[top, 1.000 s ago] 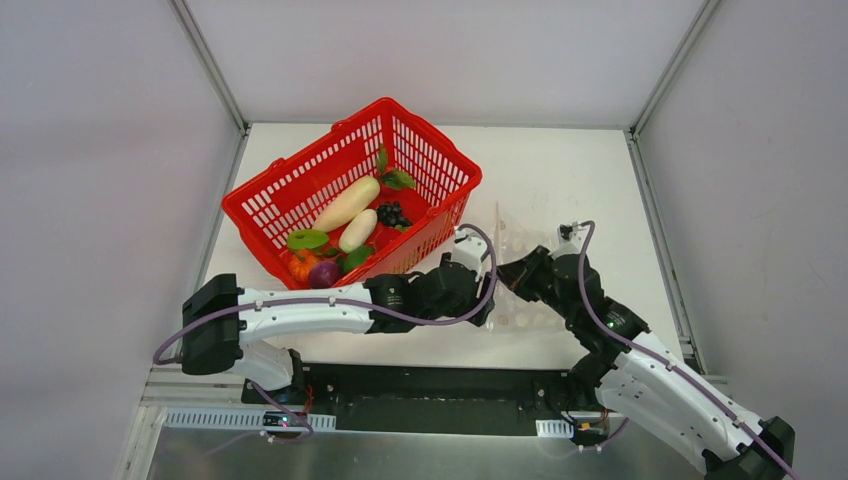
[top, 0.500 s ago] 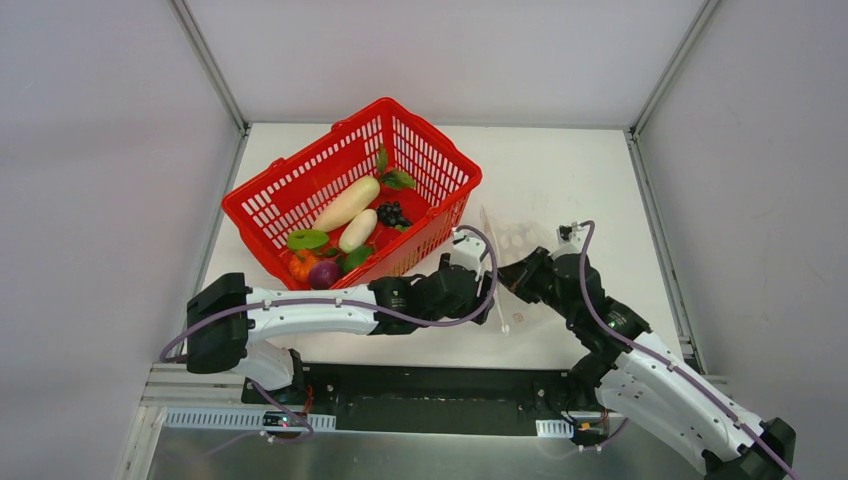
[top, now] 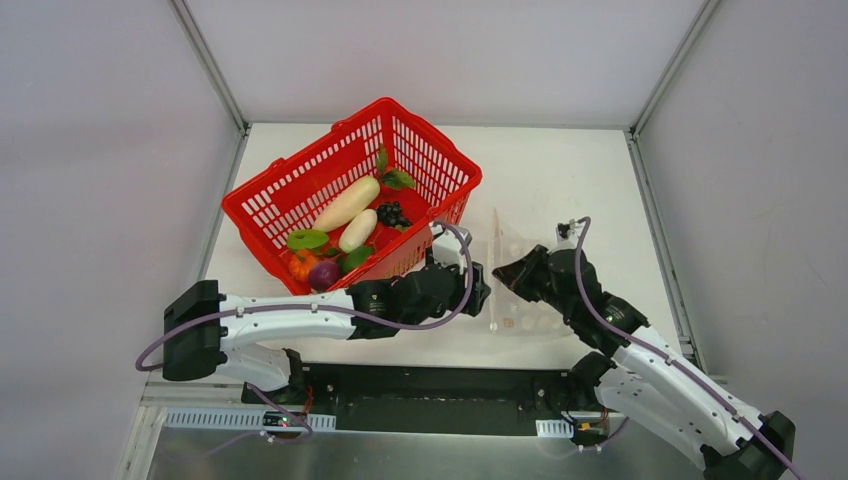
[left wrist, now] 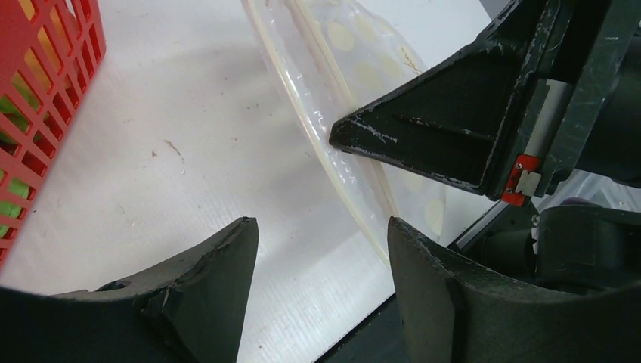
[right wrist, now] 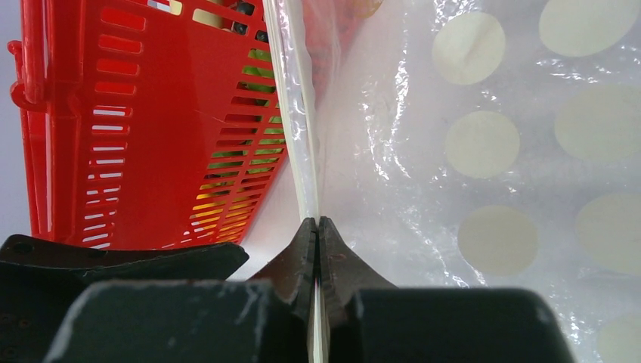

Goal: Place the food in the zip-top bag and seal the zipper
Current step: Open the zipper of the food storage bag at the center of the board.

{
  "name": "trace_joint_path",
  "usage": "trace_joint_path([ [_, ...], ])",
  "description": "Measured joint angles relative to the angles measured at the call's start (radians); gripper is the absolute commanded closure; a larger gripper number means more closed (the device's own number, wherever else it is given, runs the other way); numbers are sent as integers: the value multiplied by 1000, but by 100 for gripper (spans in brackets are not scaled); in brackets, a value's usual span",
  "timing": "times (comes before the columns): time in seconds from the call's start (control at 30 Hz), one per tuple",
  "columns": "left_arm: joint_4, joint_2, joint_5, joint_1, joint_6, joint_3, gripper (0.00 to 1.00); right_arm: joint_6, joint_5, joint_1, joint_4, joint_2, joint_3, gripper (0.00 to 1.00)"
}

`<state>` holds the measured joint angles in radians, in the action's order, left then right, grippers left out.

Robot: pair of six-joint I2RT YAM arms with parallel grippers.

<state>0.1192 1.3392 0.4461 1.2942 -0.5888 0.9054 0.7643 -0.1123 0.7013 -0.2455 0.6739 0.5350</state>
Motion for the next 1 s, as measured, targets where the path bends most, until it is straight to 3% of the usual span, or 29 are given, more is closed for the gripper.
trace_joint_path([
  [0.37, 67, 59, -62, -47, -30, -12, 48, -6, 0, -2, -1, -8, 13, 100],
  [0.67, 148, 82, -146, -68, -60, -21, 44, -10, 2, -2, -8, -11, 38, 100],
  [1.0, 220, 100, -222, -105, -114, -64, 75, -18, 2, -4, -28, -12, 45, 100],
])
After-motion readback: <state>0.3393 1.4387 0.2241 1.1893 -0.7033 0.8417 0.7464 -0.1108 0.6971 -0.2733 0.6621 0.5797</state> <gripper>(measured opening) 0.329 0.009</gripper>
